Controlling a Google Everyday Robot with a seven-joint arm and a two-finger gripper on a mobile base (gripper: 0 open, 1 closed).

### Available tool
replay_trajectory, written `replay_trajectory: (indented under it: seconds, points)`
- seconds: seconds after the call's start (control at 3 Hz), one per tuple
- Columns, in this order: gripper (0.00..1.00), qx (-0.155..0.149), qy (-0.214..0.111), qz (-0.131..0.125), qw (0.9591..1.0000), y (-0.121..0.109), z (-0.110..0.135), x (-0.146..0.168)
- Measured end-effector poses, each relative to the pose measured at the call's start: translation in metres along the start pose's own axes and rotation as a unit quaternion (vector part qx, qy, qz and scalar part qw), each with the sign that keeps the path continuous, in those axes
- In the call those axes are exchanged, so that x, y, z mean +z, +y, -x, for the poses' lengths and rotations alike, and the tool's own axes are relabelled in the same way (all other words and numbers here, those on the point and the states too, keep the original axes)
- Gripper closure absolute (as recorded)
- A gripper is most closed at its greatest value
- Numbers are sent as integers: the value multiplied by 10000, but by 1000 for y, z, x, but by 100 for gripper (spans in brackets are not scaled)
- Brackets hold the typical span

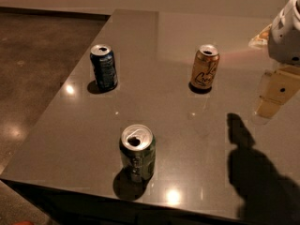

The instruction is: Move green can near orange can

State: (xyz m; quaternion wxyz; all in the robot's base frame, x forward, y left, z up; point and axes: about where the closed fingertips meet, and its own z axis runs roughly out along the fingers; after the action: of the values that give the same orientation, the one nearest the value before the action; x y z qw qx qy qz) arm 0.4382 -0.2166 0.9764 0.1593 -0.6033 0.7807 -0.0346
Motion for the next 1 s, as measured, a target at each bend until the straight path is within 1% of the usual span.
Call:
replay_trajectory:
  seconds: [0.33,0.67,1.0]
  points:
    - [0,2,-9,-4,10000,0,1,-1]
    - [0,-183,-318,210,9991,19,13,6]
    - [0,-398,-715,509,9953,43,28,15]
